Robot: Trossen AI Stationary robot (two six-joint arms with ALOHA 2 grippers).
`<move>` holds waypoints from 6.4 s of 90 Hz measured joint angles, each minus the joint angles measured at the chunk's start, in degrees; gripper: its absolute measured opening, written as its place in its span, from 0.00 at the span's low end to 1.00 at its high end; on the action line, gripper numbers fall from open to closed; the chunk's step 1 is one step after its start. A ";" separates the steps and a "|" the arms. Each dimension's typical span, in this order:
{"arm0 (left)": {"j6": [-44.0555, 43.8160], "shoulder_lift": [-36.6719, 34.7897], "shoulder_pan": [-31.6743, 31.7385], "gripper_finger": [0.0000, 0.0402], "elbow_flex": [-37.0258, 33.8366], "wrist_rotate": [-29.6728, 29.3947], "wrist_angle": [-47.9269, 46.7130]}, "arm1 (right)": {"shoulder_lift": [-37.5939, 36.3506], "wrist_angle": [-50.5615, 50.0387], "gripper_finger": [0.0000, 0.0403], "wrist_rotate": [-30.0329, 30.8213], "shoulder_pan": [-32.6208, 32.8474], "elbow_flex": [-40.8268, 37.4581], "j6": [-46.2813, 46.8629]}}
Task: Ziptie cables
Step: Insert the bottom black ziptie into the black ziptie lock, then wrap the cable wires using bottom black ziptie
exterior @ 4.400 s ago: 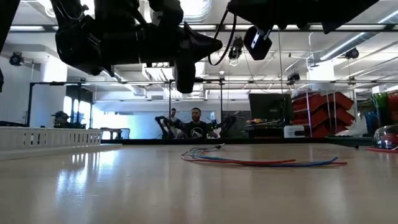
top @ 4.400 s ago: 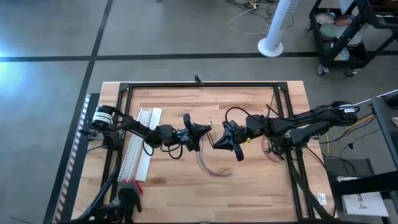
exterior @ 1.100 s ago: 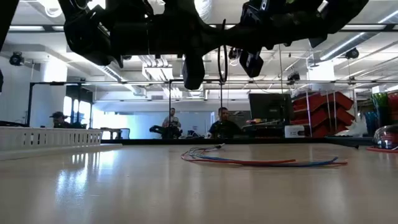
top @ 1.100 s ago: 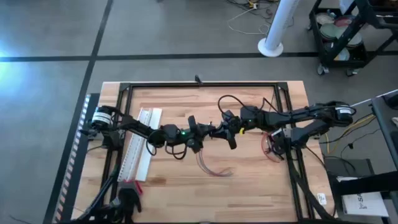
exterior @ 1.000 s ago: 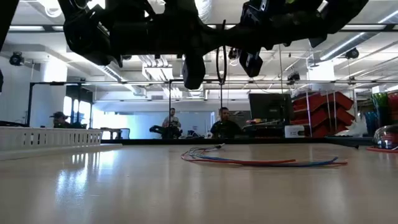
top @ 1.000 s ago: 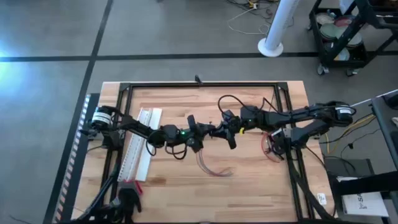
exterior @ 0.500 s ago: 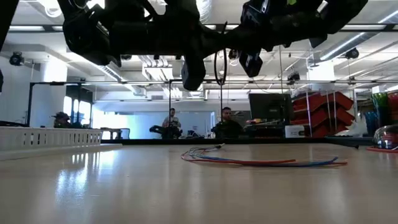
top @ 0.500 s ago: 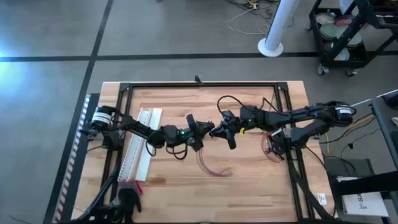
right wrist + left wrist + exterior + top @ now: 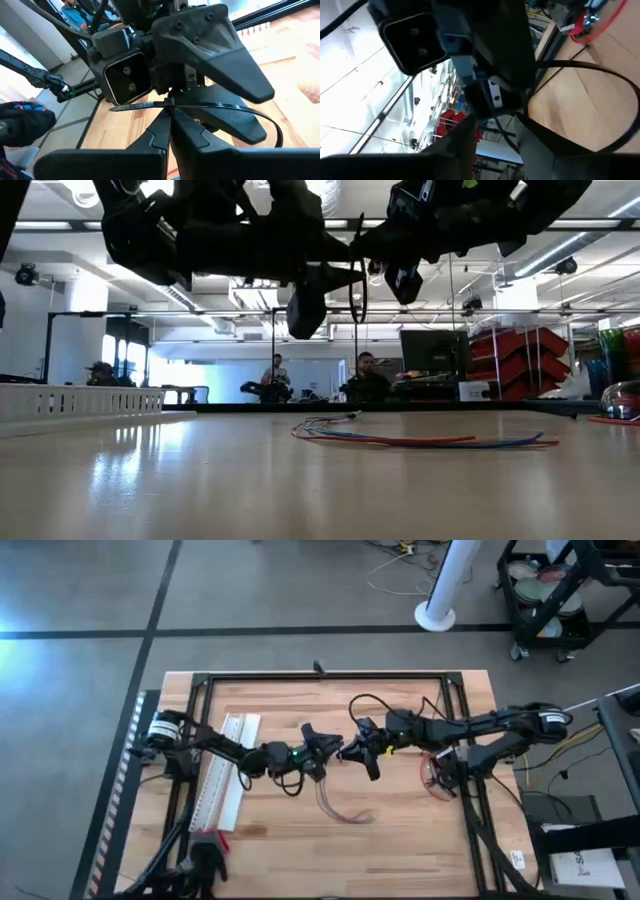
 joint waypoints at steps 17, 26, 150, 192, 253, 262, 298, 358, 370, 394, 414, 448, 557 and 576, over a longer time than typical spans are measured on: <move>-0.96 0.00 0.07 0.21 0.00 -0.07 -0.59 | 0.00 0.00 0.00 0.00 0.00 0.00 0.00; -1.55 0.00 0.09 0.17 0.00 -0.09 -2.51 | 0.00 0.00 0.00 0.00 0.00 0.00 0.00; -12.99 -4.81 -1.02 0.00 1.88 -1.24 -13.12 | 0.00 -0.02 0.00 1.53 -0.11 0.02 -0.85; -12.67 -5.02 -1.31 0.02 1.88 0.10 -13.05 | 0.00 -0.04 0.00 1.51 -0.09 0.02 -0.15; -23.44 -7.44 -0.47 0.15 1.86 0.07 -19.70 | -0.02 -0.07 0.00 1.25 -0.11 0.02 0.22; -24.09 -7.45 -0.48 0.11 1.86 0.09 -19.72 | -0.02 -0.07 0.00 1.25 -0.09 0.02 0.24; -26.22 -7.48 -0.46 0.00 1.86 4.63 -19.34 | -0.04 -0.07 0.00 1.02 0.04 0.02 0.63; -25.92 -11.82 -1.90 0.00 0.22 1.85 -22.08 | -0.07 -0.08 0.00 1.25 0.04 0.04 0.48; -25.90 -10.77 -1.95 0.00 0.28 4.23 -21.92 | -0.07 -0.25 0.00 1.16 0.04 0.04 0.50; -23.85 -10.56 -2.30 0.00 0.39 4.39 -20.03 | -0.07 -0.13 0.00 1.03 0.04 0.04 0.63; -21.12 -10.63 -4.11 0.00 0.39 0.08 -19.90 | -0.07 -0.16 0.00 1.13 0.04 0.04 0.55; -21.08 -11.46 -5.62 0.01 0.39 -2.93 -21.77 | -0.07 -0.18 0.00 0.14 0.00 0.04 0.45; -36.47 -3.65 -1.16 0.30 21.55 36.13 -51.96 | 2.97 -27.06 0.00 -25.11 -0.33 8.37 -29.99; -36.52 -3.89 -1.06 0.24 21.11 36.11 -52.03 | 3.02 -27.12 0.00 -26.53 0.04 8.37 -32.23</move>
